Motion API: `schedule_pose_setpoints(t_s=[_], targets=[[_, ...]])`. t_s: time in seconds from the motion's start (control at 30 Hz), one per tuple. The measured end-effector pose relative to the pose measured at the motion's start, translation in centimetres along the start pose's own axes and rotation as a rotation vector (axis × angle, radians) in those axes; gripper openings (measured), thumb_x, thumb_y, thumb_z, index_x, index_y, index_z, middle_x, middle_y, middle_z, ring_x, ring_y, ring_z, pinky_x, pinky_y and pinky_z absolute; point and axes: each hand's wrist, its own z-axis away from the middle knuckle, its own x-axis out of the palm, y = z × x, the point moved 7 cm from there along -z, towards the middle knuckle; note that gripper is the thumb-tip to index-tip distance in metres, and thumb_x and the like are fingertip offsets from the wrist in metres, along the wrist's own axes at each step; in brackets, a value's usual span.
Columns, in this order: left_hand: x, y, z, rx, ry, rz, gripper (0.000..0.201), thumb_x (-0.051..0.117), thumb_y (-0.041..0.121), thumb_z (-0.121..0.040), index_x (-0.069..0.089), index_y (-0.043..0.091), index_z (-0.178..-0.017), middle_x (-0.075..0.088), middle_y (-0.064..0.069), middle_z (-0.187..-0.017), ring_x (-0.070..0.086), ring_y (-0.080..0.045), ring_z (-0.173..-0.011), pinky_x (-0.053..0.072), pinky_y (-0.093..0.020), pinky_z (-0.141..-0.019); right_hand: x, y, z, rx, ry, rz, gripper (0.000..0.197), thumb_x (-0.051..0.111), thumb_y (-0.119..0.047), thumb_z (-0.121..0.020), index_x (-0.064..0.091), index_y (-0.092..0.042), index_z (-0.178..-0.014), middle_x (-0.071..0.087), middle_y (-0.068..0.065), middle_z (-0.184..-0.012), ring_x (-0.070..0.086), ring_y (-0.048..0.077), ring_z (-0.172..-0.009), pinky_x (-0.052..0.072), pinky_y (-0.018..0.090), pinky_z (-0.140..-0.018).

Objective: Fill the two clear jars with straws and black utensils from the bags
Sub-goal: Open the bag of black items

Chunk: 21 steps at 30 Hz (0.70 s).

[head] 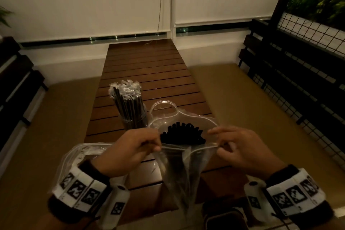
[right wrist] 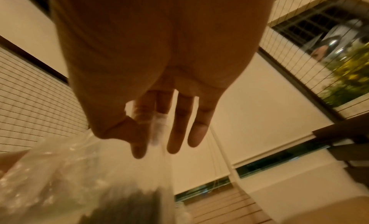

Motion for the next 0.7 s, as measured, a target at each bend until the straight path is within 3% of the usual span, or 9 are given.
schedule_pose_setpoints(t_s=[0.07,0.17,0.23,0.3,0.37,0.43,0.5,0.57,0.7], targets=[[-1.2,-0.9,1.0,-0.021,0.031,0.028,0.015,0.052,0.037,-0.089,0.061,0.03,-0.08,0.06,0.011,-0.082,0.06,-0.009,-0.078,0.048,-0.022,-0.067,-1.2,1.7,1.1,0.059,0.047,0.024,0.007,0.07,-0.029,-0.086,0.076,-0.028,-0.082,0.041,-0.04,-0.138,0.048,-0.021,-0.114,0.047,0.011,-0.082],[-0.8,-1.2,1.8,-0.031,0.024,0.074,0.011,0.054,0.036,-0.089,0.061,0.037,-0.08,0.06,0.011,-0.083,0.06,-0.01,-0.079,0.045,-0.017,-0.07,-1.3,3.2,2.1,0.165,0.127,-0.017,0.013,0.074,-0.025,-0.087,0.075,-0.036,-0.094,0.02,-0.032,-0.158,0.038,-0.024,-0.121,0.037,0.012,-0.089],[-0.1,-1.1,1.8,-0.041,0.028,0.104,0.011,0.055,0.036,-0.088,0.061,0.037,-0.079,0.06,0.012,-0.082,0.06,-0.008,-0.078,0.044,-0.014,-0.07,-1.2,3.3,2.3,0.201,0.206,-0.087,0.026,0.074,-0.019,-0.087,0.072,-0.038,-0.105,0.015,-0.03,-0.16,0.034,-0.018,-0.132,0.035,0.02,-0.102],[0.3,-1.1,1.8,-0.071,0.05,0.138,0.012,0.055,0.04,-0.087,0.062,0.034,-0.079,0.061,0.012,-0.083,0.06,-0.009,-0.079,0.044,-0.015,-0.071,-1.0,3.4,2.9,0.255,0.261,-0.231,0.055,0.074,-0.018,-0.087,0.055,-0.042,-0.133,0.017,-0.041,-0.155,0.043,-0.012,-0.131,0.042,0.033,-0.107],[0.7,-0.8,1.9,-0.089,0.073,0.19,0.013,0.057,0.041,-0.086,0.066,0.032,-0.083,0.063,0.01,-0.092,0.062,-0.013,-0.088,0.049,-0.02,-0.074,-0.3,3.7,4.4,0.365,0.252,-0.41,0.085,0.073,-0.038,-0.08,0.026,-0.053,-0.149,0.026,-0.056,-0.14,0.055,-0.007,-0.124,0.044,0.045,-0.107],[1.2,-0.2,2.1,-0.097,0.083,0.225,0.015,0.057,0.041,-0.086,0.07,0.033,-0.089,0.062,0.013,-0.107,0.062,-0.015,-0.1,0.051,-0.022,-0.082,2.0,4.0,6.3,0.465,0.179,-0.514,0.103,0.071,-0.071,-0.062,0.012,-0.064,-0.147,0.032,-0.055,-0.136,0.053,-0.003,-0.127,0.039,0.052,-0.11],[1.7,0.1,2.2,-0.106,0.107,0.244,0.017,0.058,0.042,-0.084,0.071,0.035,-0.093,0.057,0.016,-0.121,0.059,-0.014,-0.108,0.051,-0.02,-0.088,5.5,4.5,7.9,0.522,0.026,-0.571,0.122,0.074,-0.086,-0.044,0.008,-0.067,-0.145,0.026,-0.038,-0.153,0.045,-0.005,-0.133,0.033,0.053,-0.116],[2.3,0.2,2.2,-0.112,0.187,0.265,0.024,0.06,0.042,-0.083,0.069,0.039,-0.106,0.044,0.019,-0.139,0.057,-0.011,-0.114,0.052,-0.02,-0.088,8.8,5.2,8.4,0.532,-0.114,-0.604,0.133,0.085,-0.078,-0.041,0.004,-0.066,-0.146,0.021,-0.026,-0.16,0.035,-0.001,-0.142,0.029,0.051,-0.121],[3.9,-2.0,3.9,-0.266,0.596,0.246,0.083,0.06,0.01,-0.077,0.028,0.049,-0.142,0.016,0.012,-0.158,0.045,-0.014,-0.129,0.049,-0.038,-0.097,11.5,4.9,7.0,0.497,-0.189,-0.69,0.131,0.093,-0.059,-0.052,0.002,-0.064,-0.146,0.03,-0.054,-0.138,0.035,-0.024,-0.128,0.031,0.021,-0.112]])
